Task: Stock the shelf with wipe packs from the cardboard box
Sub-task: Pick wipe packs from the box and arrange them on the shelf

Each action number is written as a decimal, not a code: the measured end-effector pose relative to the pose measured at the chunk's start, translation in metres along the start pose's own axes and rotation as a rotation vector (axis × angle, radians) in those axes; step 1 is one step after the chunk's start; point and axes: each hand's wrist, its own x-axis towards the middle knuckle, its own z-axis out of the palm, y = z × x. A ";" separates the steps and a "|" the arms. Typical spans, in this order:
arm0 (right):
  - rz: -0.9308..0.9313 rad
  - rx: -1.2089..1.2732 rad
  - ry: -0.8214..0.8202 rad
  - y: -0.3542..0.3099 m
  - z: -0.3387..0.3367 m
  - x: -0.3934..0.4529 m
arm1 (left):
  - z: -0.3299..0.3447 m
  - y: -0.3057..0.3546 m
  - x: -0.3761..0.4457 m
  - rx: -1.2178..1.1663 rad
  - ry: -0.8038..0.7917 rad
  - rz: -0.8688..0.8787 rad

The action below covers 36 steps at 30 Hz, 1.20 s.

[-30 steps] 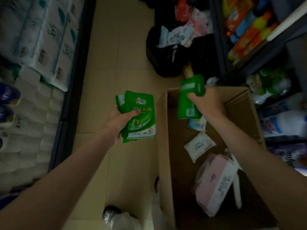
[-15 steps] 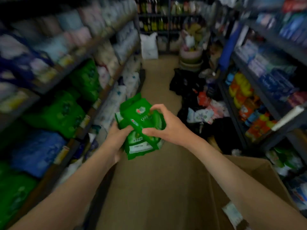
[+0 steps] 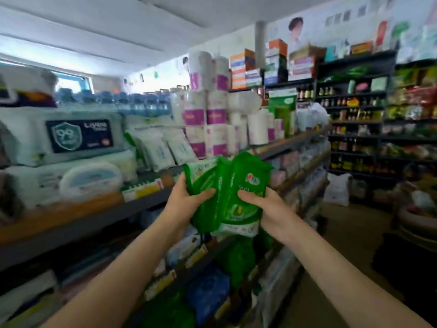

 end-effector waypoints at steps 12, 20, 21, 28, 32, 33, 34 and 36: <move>-0.183 0.109 -0.398 -0.079 0.059 0.107 | -0.054 0.096 0.052 -0.016 0.096 0.197; -0.327 -0.018 -0.633 -0.136 0.101 0.172 | -0.026 0.168 0.111 0.120 0.087 0.365; -0.316 -0.024 -0.652 -0.136 0.101 0.181 | -0.029 0.169 0.115 0.136 0.092 0.365; -0.181 0.044 -0.739 -0.110 0.082 0.249 | -0.057 0.153 0.128 0.204 0.278 0.237; -0.105 0.134 -0.676 -0.097 0.073 0.282 | -0.063 0.149 0.138 0.170 0.385 0.226; -0.095 0.156 -0.676 -0.094 0.073 0.287 | -0.063 0.148 0.141 0.144 0.411 0.245; -0.093 0.181 -0.680 -0.091 0.074 0.291 | -0.062 0.147 0.145 0.110 0.442 0.273; -0.087 0.244 -0.676 -0.085 0.077 0.296 | -0.060 0.146 0.155 0.039 0.506 0.346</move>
